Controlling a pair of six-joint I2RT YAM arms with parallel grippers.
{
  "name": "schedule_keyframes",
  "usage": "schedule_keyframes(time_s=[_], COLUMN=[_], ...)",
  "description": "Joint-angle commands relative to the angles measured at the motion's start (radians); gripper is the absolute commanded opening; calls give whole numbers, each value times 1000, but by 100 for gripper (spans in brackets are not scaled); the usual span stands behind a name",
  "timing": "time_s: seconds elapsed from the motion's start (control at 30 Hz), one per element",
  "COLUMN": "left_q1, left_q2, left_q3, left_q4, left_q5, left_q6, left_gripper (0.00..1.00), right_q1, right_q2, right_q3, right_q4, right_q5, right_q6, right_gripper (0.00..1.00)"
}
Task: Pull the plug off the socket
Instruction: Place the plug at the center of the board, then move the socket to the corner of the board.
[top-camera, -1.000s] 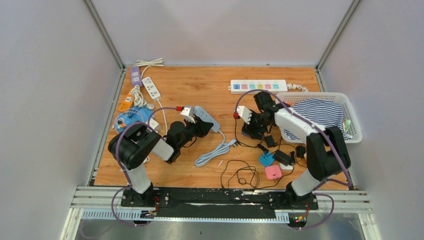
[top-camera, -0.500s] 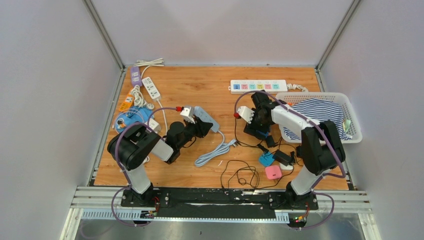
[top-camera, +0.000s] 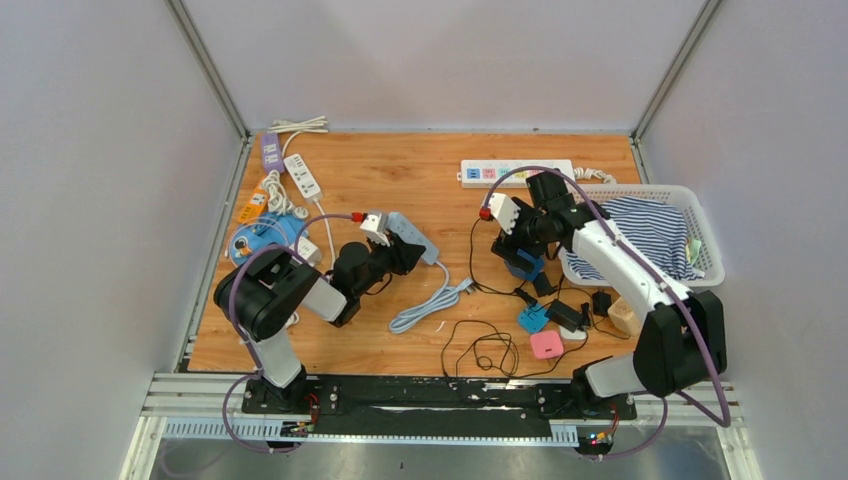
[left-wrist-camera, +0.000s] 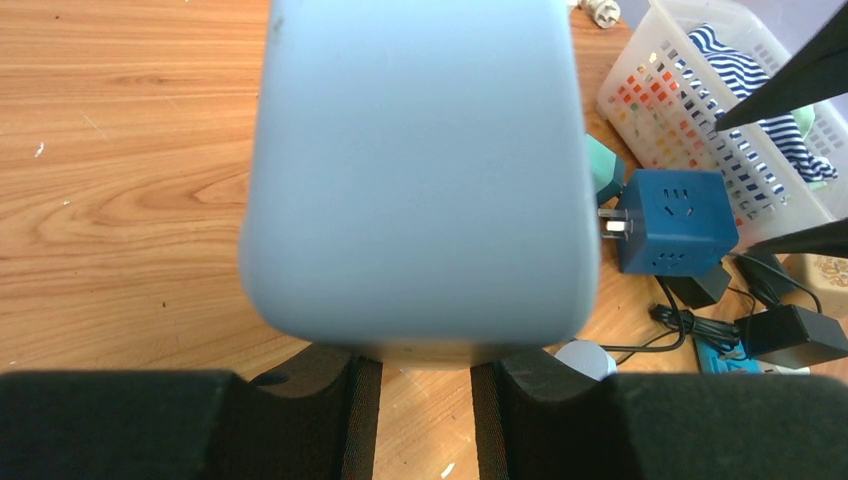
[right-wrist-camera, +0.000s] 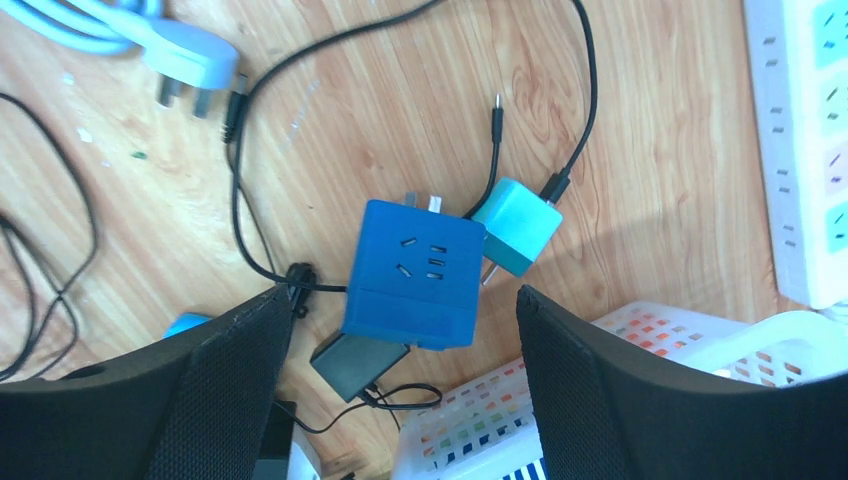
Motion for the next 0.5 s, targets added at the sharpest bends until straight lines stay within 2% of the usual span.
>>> schedule_keyframes(time_s=[0.0, 0.1, 0.23, 0.33, 0.47], left_q1=[33, 51, 77, 116, 215], left_q2=[-51, -104, -163, -166, -109], left_q3=[65, 142, 196, 291, 404], left_q4=[-175, -362, -421, -526, -590], left_q5=[-26, -53, -82, -79, 28], left_q6=[28, 36, 10, -9, -98], left_gripper=[0, 0, 0, 0, 0], right_q1=[-20, -23, -22, -24, -25], right_q2=[-68, -89, -106, -126, -151], right_q3=[5, 5, 3, -5, -14], right_q4=[-38, -37, -34, -27, -20], right_q5=[-150, -187, -198, -204, -215], right_q6=[15, 21, 21, 22, 26], right_gripper=[83, 83, 83, 83, 83])
